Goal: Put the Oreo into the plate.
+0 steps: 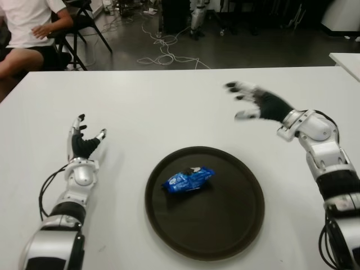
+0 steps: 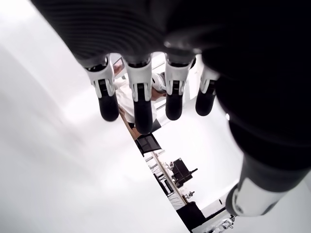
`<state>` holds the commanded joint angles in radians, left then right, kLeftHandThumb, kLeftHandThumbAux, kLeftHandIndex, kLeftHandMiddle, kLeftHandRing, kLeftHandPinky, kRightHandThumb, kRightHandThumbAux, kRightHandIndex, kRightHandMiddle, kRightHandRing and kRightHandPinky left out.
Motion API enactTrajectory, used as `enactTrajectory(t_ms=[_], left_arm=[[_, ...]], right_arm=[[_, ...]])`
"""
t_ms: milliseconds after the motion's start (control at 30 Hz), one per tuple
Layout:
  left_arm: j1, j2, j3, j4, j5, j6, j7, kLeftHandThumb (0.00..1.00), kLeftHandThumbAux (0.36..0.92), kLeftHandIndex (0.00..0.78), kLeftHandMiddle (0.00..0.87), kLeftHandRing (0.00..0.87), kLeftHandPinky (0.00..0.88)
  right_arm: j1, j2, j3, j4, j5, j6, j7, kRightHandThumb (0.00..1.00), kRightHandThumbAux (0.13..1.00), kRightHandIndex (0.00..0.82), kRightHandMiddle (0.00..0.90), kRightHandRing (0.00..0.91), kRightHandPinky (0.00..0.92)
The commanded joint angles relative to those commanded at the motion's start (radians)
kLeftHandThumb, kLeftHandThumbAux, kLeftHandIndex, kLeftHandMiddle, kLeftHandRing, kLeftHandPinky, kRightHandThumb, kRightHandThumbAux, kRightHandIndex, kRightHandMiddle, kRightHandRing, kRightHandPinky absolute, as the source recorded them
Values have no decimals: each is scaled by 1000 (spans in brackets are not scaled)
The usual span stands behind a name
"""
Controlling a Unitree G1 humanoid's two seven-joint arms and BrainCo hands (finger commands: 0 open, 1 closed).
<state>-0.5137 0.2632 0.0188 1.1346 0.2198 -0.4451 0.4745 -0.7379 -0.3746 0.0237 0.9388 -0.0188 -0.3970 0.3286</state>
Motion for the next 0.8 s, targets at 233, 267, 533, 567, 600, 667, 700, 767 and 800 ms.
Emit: enactTrajectory(t_ms=[233,267,533,567,600,667,700,767,800], left_arm=[[3,-1,0,-1,1,4,4,217,722,72,116,127,147],[4,-1,-1,-1,2,5,5,219,722,71,116,126,147],[7,4,-10,5,15,15,20,231,729,71,127,147,182],[7,4,-11,6,15,14,21,230,726,71,129,149,180],[7,6,-11,7,14,13,20,230,724,71,131,149,178],[8,8,-11,8,14,9,19,230,721,71,131,146,162],[9,8,-10,9,13,5,17,228,717,71,131,145,157],[12,8,-10,7,12,-1,16,224,709,70,130,144,159],[13,7,-10,6,12,-3,15,223,709,70,132,146,160]], right_arm=[[-40,21,-1,221,-44,-14,-213,0,558,26,13,0,0],[-39,24,0,236,-51,-13,-239,0,564,30,14,0,0],[-54,70,-44,354,-52,66,-385,0,619,52,26,2,0],[-57,69,-51,360,-50,74,-389,0,618,52,25,3,0],[-59,70,-56,364,-49,80,-392,0,617,52,25,3,0],[-64,65,-60,372,-58,97,-409,0,612,52,25,7,0],[-65,65,-62,374,-61,104,-420,0,607,52,25,10,0],[-66,67,-72,376,-57,115,-439,0,602,51,26,14,0],[-66,69,-79,377,-53,120,-446,0,599,51,27,15,0]])
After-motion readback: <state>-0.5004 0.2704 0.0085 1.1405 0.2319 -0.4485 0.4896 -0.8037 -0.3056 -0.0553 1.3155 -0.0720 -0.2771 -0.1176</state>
